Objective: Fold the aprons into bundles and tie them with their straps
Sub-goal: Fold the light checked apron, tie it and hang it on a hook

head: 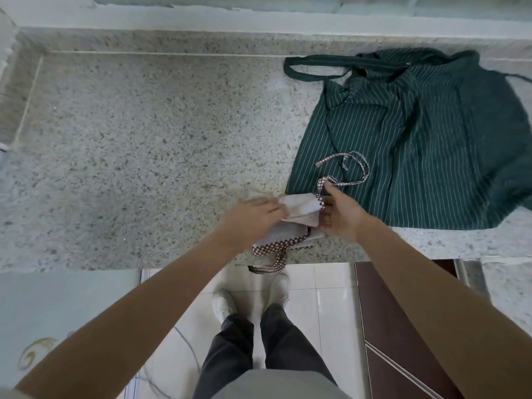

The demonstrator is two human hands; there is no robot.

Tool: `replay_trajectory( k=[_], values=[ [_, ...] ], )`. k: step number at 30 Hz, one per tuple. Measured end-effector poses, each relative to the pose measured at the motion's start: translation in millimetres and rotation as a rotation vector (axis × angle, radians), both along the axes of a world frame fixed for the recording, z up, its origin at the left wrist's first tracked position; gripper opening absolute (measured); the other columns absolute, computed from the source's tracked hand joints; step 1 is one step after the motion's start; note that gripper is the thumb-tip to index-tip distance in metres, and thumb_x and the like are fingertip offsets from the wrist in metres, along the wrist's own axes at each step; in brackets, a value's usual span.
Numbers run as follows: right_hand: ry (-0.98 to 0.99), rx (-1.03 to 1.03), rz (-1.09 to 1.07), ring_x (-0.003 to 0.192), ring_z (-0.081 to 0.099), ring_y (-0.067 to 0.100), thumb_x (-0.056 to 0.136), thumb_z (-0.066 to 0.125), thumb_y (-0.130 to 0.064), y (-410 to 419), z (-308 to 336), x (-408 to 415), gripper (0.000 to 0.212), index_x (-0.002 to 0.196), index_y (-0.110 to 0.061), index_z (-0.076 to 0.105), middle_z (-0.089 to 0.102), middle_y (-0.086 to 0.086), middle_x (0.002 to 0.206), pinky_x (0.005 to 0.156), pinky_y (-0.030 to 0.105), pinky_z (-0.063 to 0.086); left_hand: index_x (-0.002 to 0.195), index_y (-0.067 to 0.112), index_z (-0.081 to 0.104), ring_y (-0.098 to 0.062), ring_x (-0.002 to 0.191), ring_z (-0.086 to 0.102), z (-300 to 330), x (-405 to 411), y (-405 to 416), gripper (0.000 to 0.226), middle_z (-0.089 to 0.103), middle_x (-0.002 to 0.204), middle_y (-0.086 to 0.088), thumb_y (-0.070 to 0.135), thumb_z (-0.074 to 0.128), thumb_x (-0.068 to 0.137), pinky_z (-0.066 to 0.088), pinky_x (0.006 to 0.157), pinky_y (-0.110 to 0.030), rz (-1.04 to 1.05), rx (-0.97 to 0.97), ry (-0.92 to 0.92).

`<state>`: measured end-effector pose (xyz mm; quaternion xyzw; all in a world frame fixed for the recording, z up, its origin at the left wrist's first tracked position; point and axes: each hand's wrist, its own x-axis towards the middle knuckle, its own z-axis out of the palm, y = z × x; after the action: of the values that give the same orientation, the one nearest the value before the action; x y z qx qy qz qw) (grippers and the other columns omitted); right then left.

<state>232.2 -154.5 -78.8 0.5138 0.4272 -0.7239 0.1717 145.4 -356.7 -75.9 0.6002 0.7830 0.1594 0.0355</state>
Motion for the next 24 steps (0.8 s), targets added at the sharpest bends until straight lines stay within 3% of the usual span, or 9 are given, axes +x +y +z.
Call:
replay_trajectory(
  k=[2,5,9,12,14,17,19,21,24],
  values=[
    [0.004,0.056,0.046,0.086,0.054,0.025,0.083,0.059,-0.057,-3.0,0.0,-0.5,0.058,0.111,-0.006,0.058,0.056,0.011,0.101,0.085,0.040,0.048,0.094,0.015,0.074,-0.020,0.091,0.071,-10.7,3.0,-8.4,0.032,0.073,0.099,0.000,0.002,0.067,0.065,0.057,0.071,-0.031,-0.065,0.014,0.042],
    [0.040,0.077,0.069,0.081,0.049,0.022,0.086,0.059,-0.049,-6.9,3.6,0.4,0.040,0.097,-0.011,0.056,0.053,0.007,0.089,0.078,0.037,0.042,0.095,0.016,0.075,-0.017,0.093,0.070,-17.6,6.9,-14.8,0.039,0.073,0.100,0.003,0.011,0.043,0.073,0.056,0.075,-0.027,-0.083,0.030,0.117],
    [0.133,0.048,0.106,0.071,0.044,0.019,0.090,0.040,-0.017,-10.9,2.8,6.9,0.008,0.084,-0.014,0.045,0.044,0.004,0.078,0.068,0.032,0.038,0.094,0.016,0.075,-0.019,0.090,0.071,-18.5,21.9,-10.5,0.035,0.074,0.096,0.002,0.012,0.046,0.076,0.057,0.070,-0.028,0.030,0.113,0.115],
    [0.122,0.073,0.140,0.065,0.042,0.015,0.090,0.039,-0.018,-12.0,4.3,8.4,0.011,0.080,-0.017,0.043,0.043,0.001,0.072,0.063,0.028,0.034,0.093,0.018,0.074,-0.016,0.086,0.071,-10.2,31.8,-0.4,0.029,0.074,0.094,0.004,0.016,0.049,0.079,0.057,0.068,-0.026,0.106,0.140,0.100],
    [0.089,0.141,0.234,0.066,0.045,0.014,0.094,0.039,-0.028,-11.6,8.8,6.2,0.018,0.082,-0.019,0.049,0.051,0.000,0.072,0.061,0.028,0.033,0.089,0.020,0.074,-0.015,0.081,0.070,-7.6,39.1,4.9,0.029,0.074,0.090,0.006,0.021,0.047,0.081,0.055,0.067,-0.025,0.112,0.145,0.114],
    [0.015,0.255,0.390,0.082,0.054,0.019,0.092,0.045,-0.047,-8.7,14.7,0.0,0.039,0.107,-0.015,0.061,0.065,0.009,0.102,0.070,0.032,0.035,0.097,0.023,0.072,-0.017,0.078,0.065,-14.0,51.5,10.3,0.024,0.072,0.088,0.007,0.023,0.052,0.084,0.054,0.074,-0.029,0.108,0.139,0.202],
    [-0.024,0.351,0.472,0.102,0.055,0.023,0.088,0.051,-0.053,-5.3,16.4,-3.1,0.052,0.127,-0.018,0.055,0.058,0.009,0.127,0.084,0.035,0.040,0.103,0.020,0.070,-0.020,0.082,0.063,-24.0,58.2,13.0,0.026,0.072,0.094,0.005,0.015,0.066,0.078,0.051,0.081,-0.034,0.108,0.067,0.242],
    [-0.004,0.442,0.548,0.125,0.045,0.027,0.086,0.059,-0.049,-1.6,16.3,-3.6,0.063,0.140,-0.021,0.042,0.042,0.005,0.145,0.102,0.040,0.033,0.102,0.018,0.071,-0.020,0.085,0.063,-28.4,64.1,13.1,0.030,0.072,0.100,0.004,0.015,0.074,0.072,0.049,0.082,-0.035,0.142,0.000,0.258],
    [0.036,0.486,0.662,0.136,0.034,0.026,0.083,0.070,-0.027,2.6,14.3,-1.4,0.077,0.147,-0.016,0.028,0.033,0.007,0.150,0.110,0.040,0.027,0.106,0.023,0.070,-0.017,0.085,0.063,-23.9,70.7,11.3,0.040,0.071,0.104,0.008,0.019,0.075,0.066,0.050,0.075,-0.034,0.162,-0.049,0.307]
  ],
)
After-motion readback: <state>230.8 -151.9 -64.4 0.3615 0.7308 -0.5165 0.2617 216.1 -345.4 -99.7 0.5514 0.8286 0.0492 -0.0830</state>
